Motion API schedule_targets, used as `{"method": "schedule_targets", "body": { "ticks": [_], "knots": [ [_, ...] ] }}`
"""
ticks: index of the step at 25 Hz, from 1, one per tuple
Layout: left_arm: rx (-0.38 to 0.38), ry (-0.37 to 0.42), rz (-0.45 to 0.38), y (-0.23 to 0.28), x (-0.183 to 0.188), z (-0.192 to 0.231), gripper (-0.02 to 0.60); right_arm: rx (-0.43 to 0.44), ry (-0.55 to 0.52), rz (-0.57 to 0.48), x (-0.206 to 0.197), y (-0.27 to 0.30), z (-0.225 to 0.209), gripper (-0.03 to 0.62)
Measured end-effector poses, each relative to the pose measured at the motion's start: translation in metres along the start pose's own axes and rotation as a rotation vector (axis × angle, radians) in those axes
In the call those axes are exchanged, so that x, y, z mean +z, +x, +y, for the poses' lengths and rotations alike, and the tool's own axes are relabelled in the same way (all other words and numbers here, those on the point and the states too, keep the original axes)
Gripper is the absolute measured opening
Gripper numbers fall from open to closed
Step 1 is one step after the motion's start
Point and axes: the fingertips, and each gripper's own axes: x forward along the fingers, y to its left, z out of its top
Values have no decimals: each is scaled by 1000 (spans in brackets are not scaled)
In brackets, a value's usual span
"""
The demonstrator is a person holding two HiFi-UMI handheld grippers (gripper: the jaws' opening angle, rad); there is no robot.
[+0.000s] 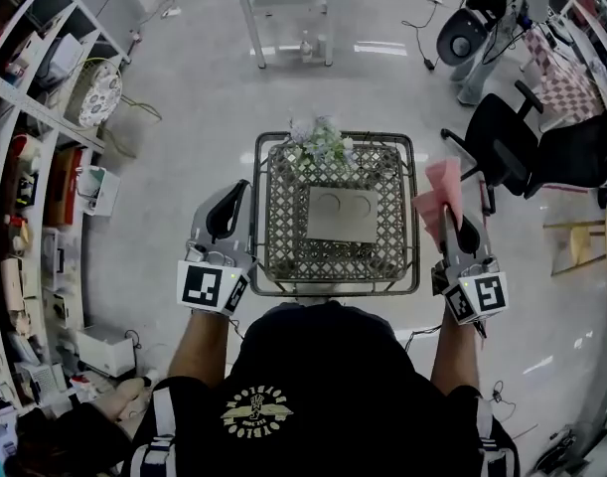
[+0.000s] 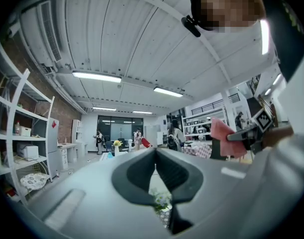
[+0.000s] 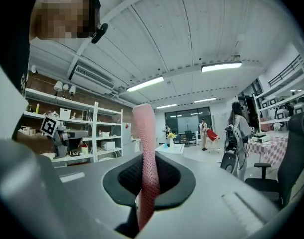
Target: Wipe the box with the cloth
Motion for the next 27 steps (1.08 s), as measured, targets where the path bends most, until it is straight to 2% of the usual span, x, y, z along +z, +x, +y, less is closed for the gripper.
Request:
{"method": "schedule_targets", "body": {
  "ticks": [4,8,16,27],
  "knots": [
    [6,0,9,-1,-1,4,0,8,-40,-24,18,1,6,15],
    [13,-2,12,-1,-1,4,0,-10,-67,-9,18,0,-1,15],
    [19,-2,31,-5,-5,0,0,-1,-15,-13,15,2,-4,15],
    [39,-4,42,-6,-9,-15,0,34,-36,3,11,-3,-18,15]
  ]
}}
